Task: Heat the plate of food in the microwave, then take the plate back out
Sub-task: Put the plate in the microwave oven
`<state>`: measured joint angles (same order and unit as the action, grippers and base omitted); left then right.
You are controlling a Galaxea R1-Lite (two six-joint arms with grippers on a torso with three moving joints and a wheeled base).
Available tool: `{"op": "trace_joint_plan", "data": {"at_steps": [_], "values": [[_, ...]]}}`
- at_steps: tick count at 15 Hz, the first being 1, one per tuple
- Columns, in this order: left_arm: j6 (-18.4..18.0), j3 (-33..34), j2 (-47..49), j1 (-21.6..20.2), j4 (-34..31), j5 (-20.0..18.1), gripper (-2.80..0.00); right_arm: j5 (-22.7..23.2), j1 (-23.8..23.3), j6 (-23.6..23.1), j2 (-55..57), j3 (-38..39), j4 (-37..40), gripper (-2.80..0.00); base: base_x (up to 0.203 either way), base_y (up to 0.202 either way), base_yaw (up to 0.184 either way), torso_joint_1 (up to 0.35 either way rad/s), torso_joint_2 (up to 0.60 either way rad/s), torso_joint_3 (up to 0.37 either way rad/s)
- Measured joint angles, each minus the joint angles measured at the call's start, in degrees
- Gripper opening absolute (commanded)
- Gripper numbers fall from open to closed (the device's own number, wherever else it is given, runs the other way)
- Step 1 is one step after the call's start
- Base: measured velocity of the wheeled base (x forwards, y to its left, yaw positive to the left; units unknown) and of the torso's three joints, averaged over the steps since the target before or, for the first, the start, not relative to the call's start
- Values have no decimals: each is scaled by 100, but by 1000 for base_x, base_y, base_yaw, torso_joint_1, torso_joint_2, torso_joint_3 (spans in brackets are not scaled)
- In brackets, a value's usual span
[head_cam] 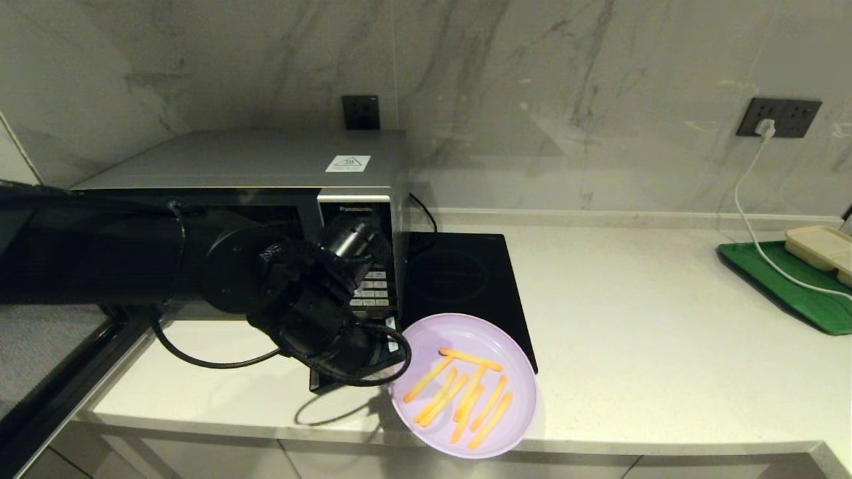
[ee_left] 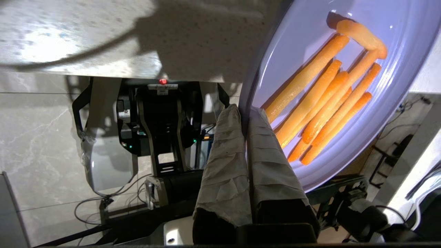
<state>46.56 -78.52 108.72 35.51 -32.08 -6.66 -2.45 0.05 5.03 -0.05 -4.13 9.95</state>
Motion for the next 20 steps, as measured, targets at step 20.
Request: {"op": "trace_joint_plan", "data": {"at_steps": [20], "values": [[-263,1617,-1166,-1925,422,-843,-280,1,0,2,0,2,2,-280,0,0,0,0,0,0]]}}
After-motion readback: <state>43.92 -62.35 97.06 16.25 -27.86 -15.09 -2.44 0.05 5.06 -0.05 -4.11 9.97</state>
